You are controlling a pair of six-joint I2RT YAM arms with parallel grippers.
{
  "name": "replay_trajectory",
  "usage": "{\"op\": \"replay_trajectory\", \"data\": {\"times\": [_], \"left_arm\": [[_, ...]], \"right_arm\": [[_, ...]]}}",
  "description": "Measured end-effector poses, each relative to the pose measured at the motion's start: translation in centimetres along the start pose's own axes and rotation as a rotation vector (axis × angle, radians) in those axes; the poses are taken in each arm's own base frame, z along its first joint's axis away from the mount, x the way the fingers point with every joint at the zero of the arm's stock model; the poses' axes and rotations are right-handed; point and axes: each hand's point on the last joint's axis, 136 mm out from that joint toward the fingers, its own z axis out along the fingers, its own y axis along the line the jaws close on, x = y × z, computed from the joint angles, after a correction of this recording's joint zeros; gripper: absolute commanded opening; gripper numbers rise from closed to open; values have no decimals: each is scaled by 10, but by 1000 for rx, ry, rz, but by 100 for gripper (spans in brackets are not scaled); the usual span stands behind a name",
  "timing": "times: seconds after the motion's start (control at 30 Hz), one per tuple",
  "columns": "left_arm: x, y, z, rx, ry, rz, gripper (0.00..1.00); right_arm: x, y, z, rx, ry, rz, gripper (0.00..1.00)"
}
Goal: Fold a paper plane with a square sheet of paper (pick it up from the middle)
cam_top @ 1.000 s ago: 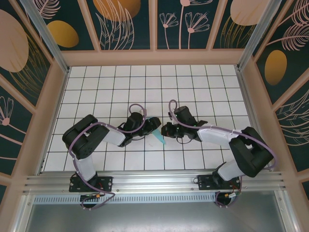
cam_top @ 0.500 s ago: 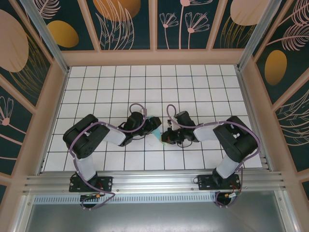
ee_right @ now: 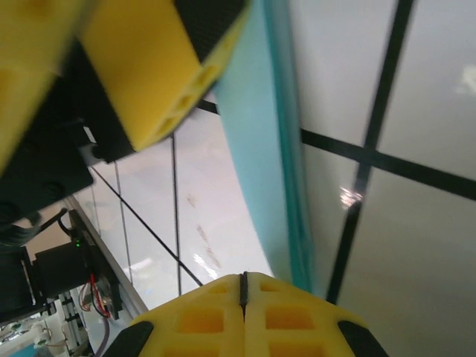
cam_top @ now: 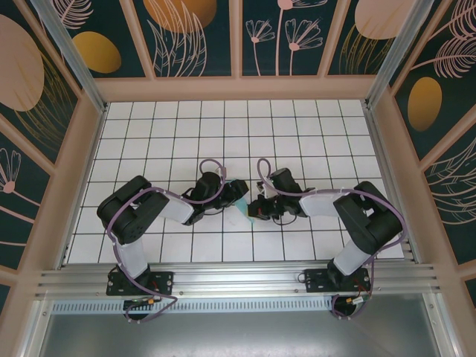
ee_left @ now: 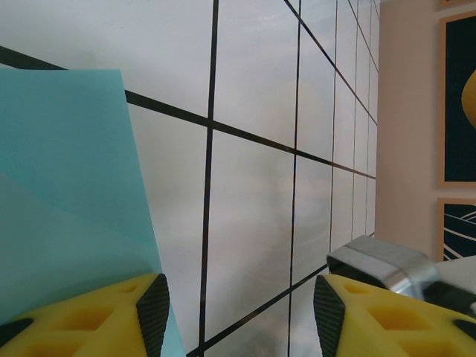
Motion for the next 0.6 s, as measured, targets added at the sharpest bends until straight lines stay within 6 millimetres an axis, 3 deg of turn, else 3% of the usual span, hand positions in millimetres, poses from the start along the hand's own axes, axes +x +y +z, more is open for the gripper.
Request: {"op": "replay_trajectory", "data": {"times": [0.23, 0.37, 0.6], "left_arm": [[0, 0, 1, 1, 0, 3, 57], [0, 0, 1, 1, 1, 4, 57], [0, -1, 1, 1, 8, 26, 57]], "right_arm": [[-19, 6, 10, -8, -10, 7, 7], [-16, -9, 23, 4, 23, 42, 6], [-14, -11, 23, -32, 12, 32, 0]]}}
